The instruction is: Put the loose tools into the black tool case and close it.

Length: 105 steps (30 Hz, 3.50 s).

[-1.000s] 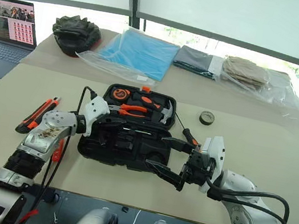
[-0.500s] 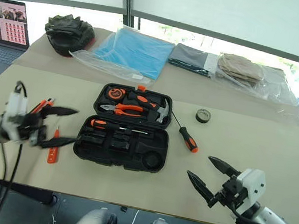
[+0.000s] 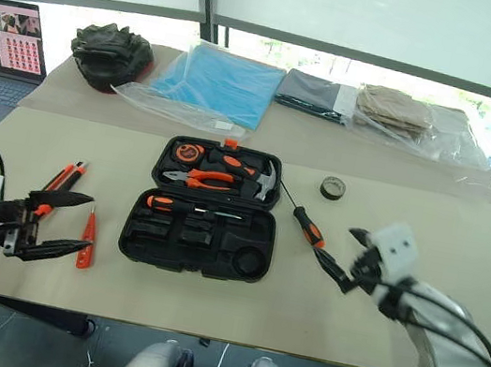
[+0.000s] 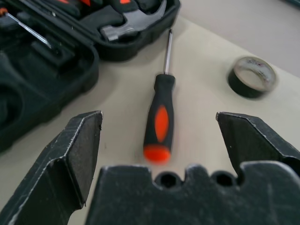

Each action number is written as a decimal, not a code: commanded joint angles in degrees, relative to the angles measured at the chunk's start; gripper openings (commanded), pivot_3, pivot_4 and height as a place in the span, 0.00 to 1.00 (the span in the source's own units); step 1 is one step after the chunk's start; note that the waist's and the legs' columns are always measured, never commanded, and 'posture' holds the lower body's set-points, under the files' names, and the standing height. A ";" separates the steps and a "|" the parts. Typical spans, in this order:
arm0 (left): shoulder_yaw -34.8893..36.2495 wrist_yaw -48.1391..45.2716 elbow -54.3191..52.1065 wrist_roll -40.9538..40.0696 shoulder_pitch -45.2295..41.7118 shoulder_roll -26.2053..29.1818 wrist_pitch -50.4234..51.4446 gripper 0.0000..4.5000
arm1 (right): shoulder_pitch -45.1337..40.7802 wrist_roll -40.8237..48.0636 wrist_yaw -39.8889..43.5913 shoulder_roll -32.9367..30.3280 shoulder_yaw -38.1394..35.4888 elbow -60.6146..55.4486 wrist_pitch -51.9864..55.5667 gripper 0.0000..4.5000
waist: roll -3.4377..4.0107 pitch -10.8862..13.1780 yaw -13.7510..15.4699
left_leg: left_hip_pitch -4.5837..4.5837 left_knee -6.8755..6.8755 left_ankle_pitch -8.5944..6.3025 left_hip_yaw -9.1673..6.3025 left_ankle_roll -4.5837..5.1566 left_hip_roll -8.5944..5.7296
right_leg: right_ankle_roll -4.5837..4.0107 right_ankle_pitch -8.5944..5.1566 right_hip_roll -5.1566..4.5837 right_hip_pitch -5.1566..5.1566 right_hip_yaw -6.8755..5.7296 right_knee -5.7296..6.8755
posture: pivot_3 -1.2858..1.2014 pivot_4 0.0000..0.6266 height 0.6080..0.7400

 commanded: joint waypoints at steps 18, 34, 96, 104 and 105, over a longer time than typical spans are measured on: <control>0.61 3.52 -7.03 -2.35 3.54 -0.46 1.76 1.00 | -8.95 -2.92 2.42 -2.70 1.04 8.51 10.53 0.23 | 0.07 0.05 0.13 | -0.11 0.00 -0.14 0.02 0.21 -0.10 | 0.62 0.18 0.02 0.01 0.00 -0.11 | 0.52 0.24 1.00; 6.86 2.52 4.53 0.09 9.04 0.37 -4.34 1.00 | -27.41 -2.53 28.93 2.39 22.50 6.76 -3.10 0.23 | 0.08 0.10 -2.51 | 0.10 -0.02 -0.15 0.03 0.20 0.19 | 0.43 0.10 0.24 -0.06 -0.01 0.02 | 0.52 0.24 1.00; 0.96 8.43 -5.32 1.65 7.82 -1.85 -1.73 1.00 | -30.75 -14.69 33.89 20.10 23.00 40.01 -30.52 0.01 | 0.07 0.10 -1.51 | -0.50 0.17 -0.08 0.15 0.09 -0.10 | 0.59 0.49 0.01 -0.60 0.00 0.13 | 0.52 0.24 1.00; 1.30 10.63 -4.88 4.92 7.64 -0.51 -2.31 1.00 | -30.89 -18.20 33.09 21.58 24.48 45.91 -33.06 0.01 | 0.07 0.10 -1.60 | -0.35 0.15 -0.07 0.15 0.07 -0.07 | 0.57 0.49 0.05 -0.47 0.01 0.15 | 0.52 0.24 1.00; 1.33 10.82 -5.15 4.91 7.62 -0.49 -2.10 1.00 | -30.72 -18.71 33.18 21.61 24.90 46.07 -33.56 0.01 | 0.08 0.10 -1.60 | -0.32 0.15 -0.07 0.15 0.07 -0.07 | 0.57 0.49 0.05 -0.45 0.01 0.15 | 0.52 0.24 1.00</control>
